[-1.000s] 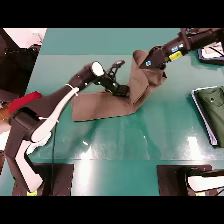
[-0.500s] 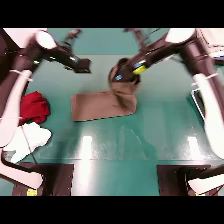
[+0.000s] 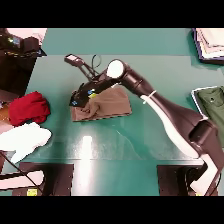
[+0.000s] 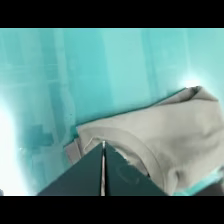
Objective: Fold the shirts.
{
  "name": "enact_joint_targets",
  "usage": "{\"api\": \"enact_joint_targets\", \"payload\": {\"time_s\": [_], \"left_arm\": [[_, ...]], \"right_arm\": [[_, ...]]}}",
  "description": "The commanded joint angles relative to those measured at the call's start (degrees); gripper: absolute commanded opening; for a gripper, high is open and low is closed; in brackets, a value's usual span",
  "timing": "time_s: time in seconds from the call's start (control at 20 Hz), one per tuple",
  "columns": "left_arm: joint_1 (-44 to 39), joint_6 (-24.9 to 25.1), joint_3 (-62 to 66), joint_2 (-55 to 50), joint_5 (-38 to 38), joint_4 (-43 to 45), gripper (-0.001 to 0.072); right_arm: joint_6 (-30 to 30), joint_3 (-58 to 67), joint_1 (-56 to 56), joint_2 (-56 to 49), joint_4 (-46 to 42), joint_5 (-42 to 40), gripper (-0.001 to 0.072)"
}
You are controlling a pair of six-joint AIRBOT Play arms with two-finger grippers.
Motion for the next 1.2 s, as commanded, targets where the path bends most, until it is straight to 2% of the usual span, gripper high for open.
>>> {"api": "enact_joint_targets", "payload": {"time_s": [0.0,0.1,0.3,0.35,0.4,0.45,0.6,0.8,0.9,1.1,1.15], "left_arm": [[1.5,0.8,-0.7,1.5,-4.6,-0.3,0.0024],[1.5,1.0,-2.9,1.5,-5.2,-1.9,0.0024],[1.5,1.2,-10.4,1.5,-6.5,-4.8,0.0025],[1.5,1.3,-12.9,1.5,-6.5,-6.7,0.0092],[1.5,1.9,-15.4,1.5,-6.7,-8.3,0.0381],[1.5,2.3,-18.4,1.9,-6.8,-9.7,0.0549],[-0.3,4.5,-29.5,5.1,-5.1,-10.0,0.0547],[-7.8,5.7,-45.7,12.8,3.6,-8.9,0.0547],[-11.1,5.7,-51.5,13.2,5.4,-8.9,0.0547],[-15.1,5.7,-57.2,13.2,15.4,-9.0,0.0546],[-15.1,5.7,-57.2,13.2,16.1,-9.0,0.0468]], "right_arm": [[3.1,-7.3,-6.5,7.1,-6.9,7.5,0.0548],[4.5,-14.2,-13.6,12.0,-8.8,10.4,0.0549],[7.3,-29.0,-27.4,18.3,-7.9,9.7,0.0549],[7.5,-31.5,-29.9,18.9,-7.9,9.6,0.0549],[7.7,-33.8,-31.9,19.6,-7.7,9.3,0.0549],[7.7,-35.9,-33.3,20.2,-6.4,8.5,0.0549],[7.6,-40.6,-35.8,21.6,-1.4,5.2,0.0549],[7.5,-41.8,-35.6,22.1,-1.3,2.8,0.0549],[7.5,-41.8,-35.4,22.1,-0.9,2.8,0.0549],[7.5,-41.8,-35.4,22.1,-0.5,2.9,0.0549],[7.5,-41.8,-35.4,22.1,-0.5,3.3,0.0549]]}}
